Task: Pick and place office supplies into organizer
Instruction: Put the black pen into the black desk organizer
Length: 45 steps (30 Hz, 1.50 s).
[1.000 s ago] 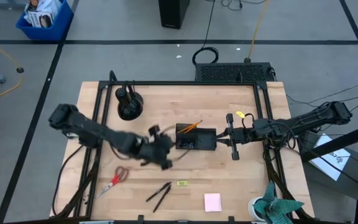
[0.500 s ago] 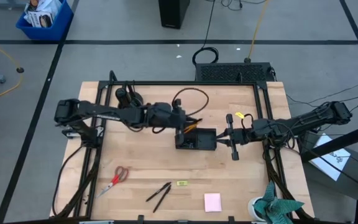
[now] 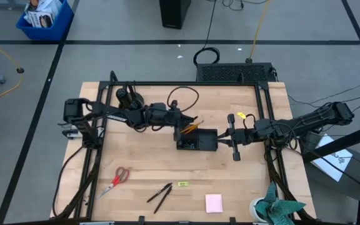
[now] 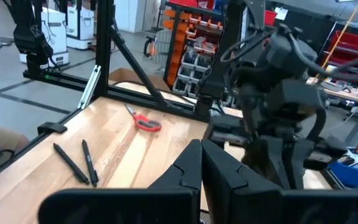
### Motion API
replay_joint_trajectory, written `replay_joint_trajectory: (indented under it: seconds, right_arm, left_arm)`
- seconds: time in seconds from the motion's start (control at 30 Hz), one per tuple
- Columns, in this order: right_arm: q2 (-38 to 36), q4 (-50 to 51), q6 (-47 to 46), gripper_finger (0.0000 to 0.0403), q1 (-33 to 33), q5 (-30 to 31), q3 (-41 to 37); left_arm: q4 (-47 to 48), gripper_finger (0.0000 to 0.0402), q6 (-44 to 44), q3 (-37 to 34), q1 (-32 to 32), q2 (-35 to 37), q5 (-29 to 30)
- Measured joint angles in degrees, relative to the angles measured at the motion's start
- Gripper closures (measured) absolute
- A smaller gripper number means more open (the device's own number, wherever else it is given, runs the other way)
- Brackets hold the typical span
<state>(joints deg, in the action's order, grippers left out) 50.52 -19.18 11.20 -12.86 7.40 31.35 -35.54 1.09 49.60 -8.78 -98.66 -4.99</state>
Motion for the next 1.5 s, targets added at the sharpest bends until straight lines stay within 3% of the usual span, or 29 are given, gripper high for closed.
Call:
replay_joint_trajectory:
  seconds: [0.43, 0.67, 1.23, 1.37, 1.5]
  right_arm:
    - [0.0, -0.7, 0.4, 0.0403, 0.0, 0.0, 0.0]
    - [0.0, -0.7, 0.4, 0.0403, 0.0, 0.0, 0.0]
    - [0.0, -0.7, 0.4, 0.0403, 0.0, 0.0, 0.0]
    - [0.0, -0.7, 0.4, 0.0403, 0.0, 0.0, 0.0]
    - [0.0, -0.7, 0.4, 0.0403, 0.0, 0.0, 0.0]
  left_arm:
    - [-1.7, 0.0386, -0.1, 0.0, 2.6, -7.0, 3.4]
    - [-1.2, 0.0392, 0.1, 0.0, 2.9, -7.2, 3.6]
    - [-0.3, 0.0264, -1.3, 0.1, 3.0, -6.9, 3.6]
    - [4.3, 0.0258, 0.6, 0.9, 4.2, -2.8, 4.8]
    - [18.4, 0.0257, 4.6, 5.7, 9.4, 2.6, 14.8]
